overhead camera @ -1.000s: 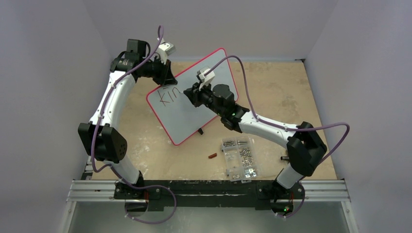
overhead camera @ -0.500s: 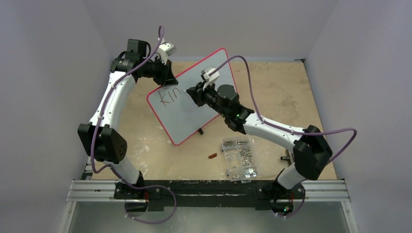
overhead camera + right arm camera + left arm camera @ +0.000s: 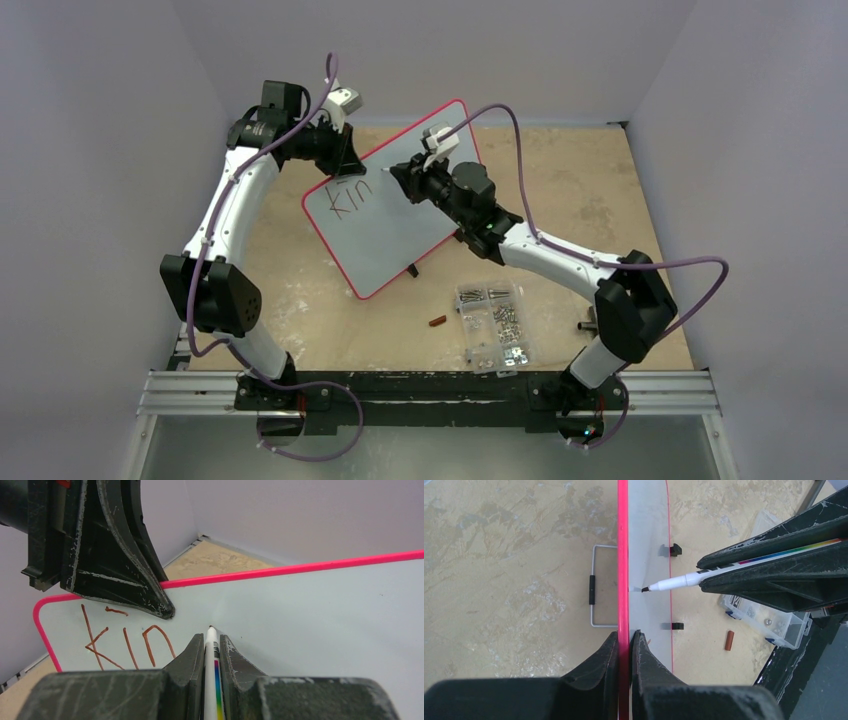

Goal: Write a sentence on the whiteboard

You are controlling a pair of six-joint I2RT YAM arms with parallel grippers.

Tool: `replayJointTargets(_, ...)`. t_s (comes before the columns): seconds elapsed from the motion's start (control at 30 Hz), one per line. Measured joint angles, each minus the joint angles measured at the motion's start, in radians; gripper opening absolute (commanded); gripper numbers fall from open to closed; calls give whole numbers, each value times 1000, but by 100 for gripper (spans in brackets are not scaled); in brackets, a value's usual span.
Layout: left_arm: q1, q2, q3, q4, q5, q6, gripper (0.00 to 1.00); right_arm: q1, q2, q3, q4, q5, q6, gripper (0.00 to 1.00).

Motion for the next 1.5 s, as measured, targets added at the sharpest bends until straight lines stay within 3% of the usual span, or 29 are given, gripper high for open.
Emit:
replayJointTargets(0.67,0,-2,0,-3,-6,0,0,-5,20,17,10,-131,-4,0)
replayJointTargets(1.13,0,-2,0,-3,-18,1,0,-5,0,-75,13,-138,-3,0)
replayJointTargets(1.5,0,-2,0,-3,-18,1,0,-5,14,5,-22,-81,-4,0)
